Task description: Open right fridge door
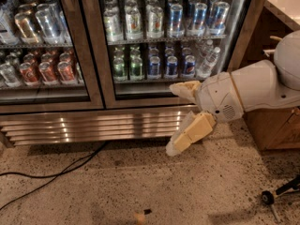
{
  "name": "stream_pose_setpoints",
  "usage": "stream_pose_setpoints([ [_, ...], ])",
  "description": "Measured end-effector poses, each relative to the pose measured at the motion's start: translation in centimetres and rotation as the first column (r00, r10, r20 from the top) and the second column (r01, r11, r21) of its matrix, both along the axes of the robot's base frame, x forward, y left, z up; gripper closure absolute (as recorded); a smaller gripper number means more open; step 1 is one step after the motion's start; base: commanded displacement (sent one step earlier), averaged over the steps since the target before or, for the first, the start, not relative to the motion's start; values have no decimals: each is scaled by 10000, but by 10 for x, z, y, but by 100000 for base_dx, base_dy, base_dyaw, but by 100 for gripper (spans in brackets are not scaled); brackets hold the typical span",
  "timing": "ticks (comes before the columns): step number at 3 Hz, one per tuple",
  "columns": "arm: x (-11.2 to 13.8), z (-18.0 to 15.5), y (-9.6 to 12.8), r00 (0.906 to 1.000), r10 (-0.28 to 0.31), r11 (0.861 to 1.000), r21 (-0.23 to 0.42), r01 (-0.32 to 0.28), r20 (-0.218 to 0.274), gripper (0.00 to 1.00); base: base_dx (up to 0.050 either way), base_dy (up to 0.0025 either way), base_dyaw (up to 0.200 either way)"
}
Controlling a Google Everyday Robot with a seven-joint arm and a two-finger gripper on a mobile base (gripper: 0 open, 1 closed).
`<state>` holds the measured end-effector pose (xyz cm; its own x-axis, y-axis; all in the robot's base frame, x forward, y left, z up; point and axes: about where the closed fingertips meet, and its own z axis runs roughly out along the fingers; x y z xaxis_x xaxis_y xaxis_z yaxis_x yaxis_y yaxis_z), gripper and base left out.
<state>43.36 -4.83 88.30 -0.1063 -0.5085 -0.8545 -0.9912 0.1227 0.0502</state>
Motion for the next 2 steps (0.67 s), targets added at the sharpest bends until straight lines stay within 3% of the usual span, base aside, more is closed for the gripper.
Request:
stream_pose_setpoints([
  [1,0,0,0,10000,1,10000,0,-1,0,0,0,0,0],
  [2,0,6,4,9990,399,9891,1414,-420,177,0,0,0,0],
])
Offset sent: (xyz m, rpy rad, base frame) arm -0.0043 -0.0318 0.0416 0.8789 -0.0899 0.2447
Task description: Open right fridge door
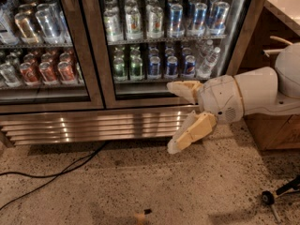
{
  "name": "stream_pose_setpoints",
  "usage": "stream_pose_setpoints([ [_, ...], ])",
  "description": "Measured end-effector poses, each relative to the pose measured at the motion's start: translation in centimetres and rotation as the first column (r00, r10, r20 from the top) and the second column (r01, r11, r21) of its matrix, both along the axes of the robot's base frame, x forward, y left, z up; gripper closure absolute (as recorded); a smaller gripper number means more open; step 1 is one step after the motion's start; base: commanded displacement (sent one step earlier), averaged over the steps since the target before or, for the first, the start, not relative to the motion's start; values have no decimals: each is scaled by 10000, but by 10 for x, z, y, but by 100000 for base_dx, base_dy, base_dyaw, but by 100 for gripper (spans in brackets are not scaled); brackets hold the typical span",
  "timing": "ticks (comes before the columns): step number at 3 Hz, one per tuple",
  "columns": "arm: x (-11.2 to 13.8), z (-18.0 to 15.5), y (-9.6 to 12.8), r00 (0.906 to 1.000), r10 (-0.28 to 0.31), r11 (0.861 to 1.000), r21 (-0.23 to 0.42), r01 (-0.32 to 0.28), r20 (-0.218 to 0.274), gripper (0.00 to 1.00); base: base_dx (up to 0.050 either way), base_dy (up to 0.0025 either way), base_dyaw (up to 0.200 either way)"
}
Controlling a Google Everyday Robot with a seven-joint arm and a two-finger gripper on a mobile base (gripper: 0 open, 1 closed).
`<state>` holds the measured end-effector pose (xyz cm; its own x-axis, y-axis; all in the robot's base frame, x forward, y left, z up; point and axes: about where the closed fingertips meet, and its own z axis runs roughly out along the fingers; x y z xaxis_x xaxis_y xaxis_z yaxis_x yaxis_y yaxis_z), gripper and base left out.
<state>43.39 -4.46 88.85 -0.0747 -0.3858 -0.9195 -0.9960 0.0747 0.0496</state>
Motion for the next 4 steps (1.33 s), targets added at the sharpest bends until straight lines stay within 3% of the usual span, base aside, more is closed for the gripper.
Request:
stream_pose_setpoints([
  [1,-1,15,-2,9958,810,9513,2948,-902,433,0,0,0,0],
  [2,5,8,-2,9957,869,9289,3586,-922,307,0,0,0,0],
  [3,3,7,2,9950,977,9317,3497,-984,195,0,0,0,0],
  [4,9,17,6,9960,869,9217,3809,-728,-198,0,0,0,0],
])
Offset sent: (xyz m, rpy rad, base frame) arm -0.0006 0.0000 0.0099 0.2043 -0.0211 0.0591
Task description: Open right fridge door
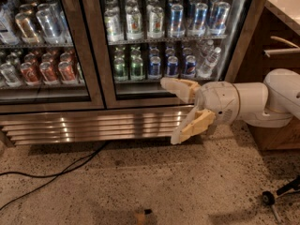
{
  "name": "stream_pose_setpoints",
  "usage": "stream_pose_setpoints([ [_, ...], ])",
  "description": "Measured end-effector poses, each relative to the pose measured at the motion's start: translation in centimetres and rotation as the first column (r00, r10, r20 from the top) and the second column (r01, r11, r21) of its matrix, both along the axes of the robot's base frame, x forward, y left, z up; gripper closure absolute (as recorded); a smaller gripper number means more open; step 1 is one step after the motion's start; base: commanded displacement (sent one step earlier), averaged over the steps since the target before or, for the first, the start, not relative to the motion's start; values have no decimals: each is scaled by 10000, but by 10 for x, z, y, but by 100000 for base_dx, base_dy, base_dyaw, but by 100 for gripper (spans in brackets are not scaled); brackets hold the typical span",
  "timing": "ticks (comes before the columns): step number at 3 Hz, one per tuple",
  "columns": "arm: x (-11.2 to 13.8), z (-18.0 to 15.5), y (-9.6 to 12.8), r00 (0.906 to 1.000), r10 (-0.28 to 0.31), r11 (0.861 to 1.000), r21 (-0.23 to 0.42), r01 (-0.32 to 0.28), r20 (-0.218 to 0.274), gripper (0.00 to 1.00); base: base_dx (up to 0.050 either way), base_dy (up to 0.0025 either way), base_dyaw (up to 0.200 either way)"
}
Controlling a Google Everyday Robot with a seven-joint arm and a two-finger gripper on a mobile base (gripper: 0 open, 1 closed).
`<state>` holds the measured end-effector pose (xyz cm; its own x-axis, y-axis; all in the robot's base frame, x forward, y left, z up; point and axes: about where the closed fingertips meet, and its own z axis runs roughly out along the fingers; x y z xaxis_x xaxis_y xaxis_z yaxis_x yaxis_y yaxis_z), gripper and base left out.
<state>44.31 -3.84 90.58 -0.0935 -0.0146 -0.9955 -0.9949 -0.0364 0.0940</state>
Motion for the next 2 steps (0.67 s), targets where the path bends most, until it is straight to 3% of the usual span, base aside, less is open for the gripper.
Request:
stream_pose_setpoints([
  [1,4,7,3,9996,-66,9998,198,72,-281,0,0,0,0],
  [2,3,45,0,9996,-262,9993,282,260,62,0,0,0,0],
])
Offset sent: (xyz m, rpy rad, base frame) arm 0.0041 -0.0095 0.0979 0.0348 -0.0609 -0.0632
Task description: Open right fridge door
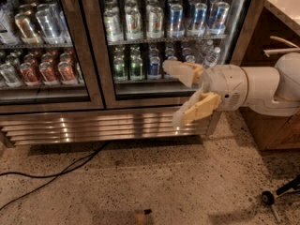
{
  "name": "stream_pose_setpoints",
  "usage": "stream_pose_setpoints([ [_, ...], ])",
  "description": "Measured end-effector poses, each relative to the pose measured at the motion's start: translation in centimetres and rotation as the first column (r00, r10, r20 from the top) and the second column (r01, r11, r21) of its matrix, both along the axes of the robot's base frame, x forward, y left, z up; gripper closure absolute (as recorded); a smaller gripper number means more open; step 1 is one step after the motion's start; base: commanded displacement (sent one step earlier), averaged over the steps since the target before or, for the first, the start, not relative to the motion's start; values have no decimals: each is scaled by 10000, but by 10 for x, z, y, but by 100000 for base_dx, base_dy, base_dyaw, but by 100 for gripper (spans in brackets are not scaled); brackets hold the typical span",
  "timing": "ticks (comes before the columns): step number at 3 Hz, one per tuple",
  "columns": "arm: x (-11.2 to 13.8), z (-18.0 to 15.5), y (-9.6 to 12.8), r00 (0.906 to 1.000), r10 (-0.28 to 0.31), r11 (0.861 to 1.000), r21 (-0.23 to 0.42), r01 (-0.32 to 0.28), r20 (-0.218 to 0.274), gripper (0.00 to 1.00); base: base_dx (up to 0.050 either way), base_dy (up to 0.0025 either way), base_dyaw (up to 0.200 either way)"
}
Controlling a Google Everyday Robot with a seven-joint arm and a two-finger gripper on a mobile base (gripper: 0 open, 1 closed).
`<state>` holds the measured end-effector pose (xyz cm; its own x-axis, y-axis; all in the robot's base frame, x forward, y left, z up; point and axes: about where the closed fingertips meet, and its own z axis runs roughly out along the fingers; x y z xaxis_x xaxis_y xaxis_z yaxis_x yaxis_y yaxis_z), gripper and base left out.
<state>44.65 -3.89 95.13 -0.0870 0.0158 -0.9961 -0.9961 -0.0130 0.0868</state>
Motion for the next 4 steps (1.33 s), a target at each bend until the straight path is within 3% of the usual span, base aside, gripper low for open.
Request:
stream_pose_setpoints([
  [1,-2,34,-4,9989,-194,9998,-35,196,425,0,0,0,0],
  [2,-2,34,-4,9989,-194,9998,-35,196,426,0,0,0,0],
  [3,-12,76,-2,9935,-297,9994,-158,317,1098,0,0,0,0],
  [4,-12,76,-2,9935,-297,9994,-158,316,1098,0,0,0,0],
])
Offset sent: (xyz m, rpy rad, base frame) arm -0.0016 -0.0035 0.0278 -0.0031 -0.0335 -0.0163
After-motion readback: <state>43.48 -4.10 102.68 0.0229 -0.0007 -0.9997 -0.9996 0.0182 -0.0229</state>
